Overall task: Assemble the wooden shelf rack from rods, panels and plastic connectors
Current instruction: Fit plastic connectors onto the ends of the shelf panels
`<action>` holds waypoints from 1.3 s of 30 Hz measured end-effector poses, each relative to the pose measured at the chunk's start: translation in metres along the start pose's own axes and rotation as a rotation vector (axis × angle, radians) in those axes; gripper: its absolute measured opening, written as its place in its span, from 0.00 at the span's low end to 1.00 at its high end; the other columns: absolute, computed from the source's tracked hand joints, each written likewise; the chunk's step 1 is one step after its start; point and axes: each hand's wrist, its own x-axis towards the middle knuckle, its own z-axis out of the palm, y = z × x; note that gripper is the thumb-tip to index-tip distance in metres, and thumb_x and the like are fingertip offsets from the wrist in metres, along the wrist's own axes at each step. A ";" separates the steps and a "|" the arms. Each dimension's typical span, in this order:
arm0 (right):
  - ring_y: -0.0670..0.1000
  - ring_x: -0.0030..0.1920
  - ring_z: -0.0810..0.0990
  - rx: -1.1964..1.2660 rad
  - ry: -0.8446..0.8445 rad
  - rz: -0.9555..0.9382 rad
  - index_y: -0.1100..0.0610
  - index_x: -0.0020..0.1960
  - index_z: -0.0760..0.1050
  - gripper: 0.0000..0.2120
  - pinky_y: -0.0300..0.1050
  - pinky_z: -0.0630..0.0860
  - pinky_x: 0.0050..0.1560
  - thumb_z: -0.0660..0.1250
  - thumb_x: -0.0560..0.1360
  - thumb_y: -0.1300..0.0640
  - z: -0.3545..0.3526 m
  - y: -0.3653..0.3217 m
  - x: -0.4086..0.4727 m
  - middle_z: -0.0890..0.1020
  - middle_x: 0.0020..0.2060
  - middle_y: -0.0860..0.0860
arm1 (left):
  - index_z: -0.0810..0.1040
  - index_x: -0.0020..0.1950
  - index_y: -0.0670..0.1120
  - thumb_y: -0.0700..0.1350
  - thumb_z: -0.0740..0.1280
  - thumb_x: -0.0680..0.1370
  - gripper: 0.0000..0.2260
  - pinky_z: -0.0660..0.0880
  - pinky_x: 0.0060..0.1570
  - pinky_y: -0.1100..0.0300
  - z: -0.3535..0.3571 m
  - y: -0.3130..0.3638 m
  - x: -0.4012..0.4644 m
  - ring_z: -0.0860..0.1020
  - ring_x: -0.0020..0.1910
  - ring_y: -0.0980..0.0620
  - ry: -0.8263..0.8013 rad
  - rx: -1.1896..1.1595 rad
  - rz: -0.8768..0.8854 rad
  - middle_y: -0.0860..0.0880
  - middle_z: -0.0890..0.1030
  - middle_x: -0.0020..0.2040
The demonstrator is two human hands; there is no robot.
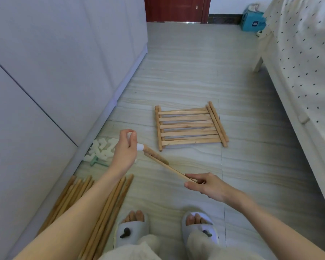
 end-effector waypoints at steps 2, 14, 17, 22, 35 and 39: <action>0.37 0.39 0.73 0.012 -0.007 0.001 0.40 0.66 0.71 0.26 0.26 0.65 0.35 0.66 0.69 0.35 0.001 0.002 0.001 0.75 0.41 0.36 | 0.68 0.64 0.46 0.49 0.52 0.83 0.13 0.64 0.42 0.61 0.001 -0.001 -0.001 0.72 0.49 0.52 -0.025 0.013 0.006 0.49 0.74 0.52; 0.36 0.38 0.71 0.040 -0.058 -0.011 0.41 0.65 0.73 0.25 0.29 0.64 0.37 0.68 0.69 0.38 -0.007 0.004 -0.002 0.73 0.37 0.36 | 0.72 0.66 0.51 0.48 0.50 0.83 0.15 0.60 0.64 0.59 -0.010 0.005 0.007 0.66 0.63 0.56 -0.289 -0.054 0.060 0.69 0.76 0.46; 0.37 0.51 0.74 0.017 -0.093 -0.019 0.42 0.65 0.73 0.26 0.30 0.67 0.50 0.69 0.69 0.38 -0.007 0.004 -0.004 0.78 0.52 0.38 | 0.72 0.65 0.52 0.43 0.52 0.83 0.14 0.59 0.62 0.66 -0.011 0.004 0.009 0.64 0.64 0.54 -0.345 0.003 0.084 0.66 0.77 0.48; 0.36 0.45 0.75 0.033 -0.103 -0.023 0.42 0.64 0.74 0.24 0.29 0.68 0.46 0.68 0.69 0.38 -0.007 -0.003 -0.006 0.77 0.45 0.37 | 0.64 0.73 0.46 0.44 0.52 0.83 0.18 0.58 0.54 0.69 -0.008 0.002 0.000 0.62 0.59 0.50 -0.195 0.259 0.246 0.46 0.75 0.54; 0.44 0.39 0.81 0.151 -0.165 -0.072 0.38 0.47 0.81 0.13 0.38 0.76 0.43 0.66 0.67 0.35 -0.009 -0.007 -0.008 0.82 0.38 0.44 | 0.73 0.66 0.44 0.45 0.52 0.83 0.16 0.70 0.53 0.61 -0.009 0.031 0.013 0.75 0.53 0.49 -0.240 0.261 0.215 0.48 0.80 0.49; 0.43 0.43 0.79 -0.126 -0.119 -0.126 0.38 0.47 0.80 0.10 0.38 0.72 0.44 0.61 0.74 0.38 -0.014 -0.017 -0.007 0.81 0.37 0.40 | 0.79 0.56 0.43 0.45 0.56 0.82 0.13 0.71 0.38 0.67 -0.013 0.043 0.028 0.78 0.41 0.57 -0.291 0.091 0.042 0.47 0.82 0.44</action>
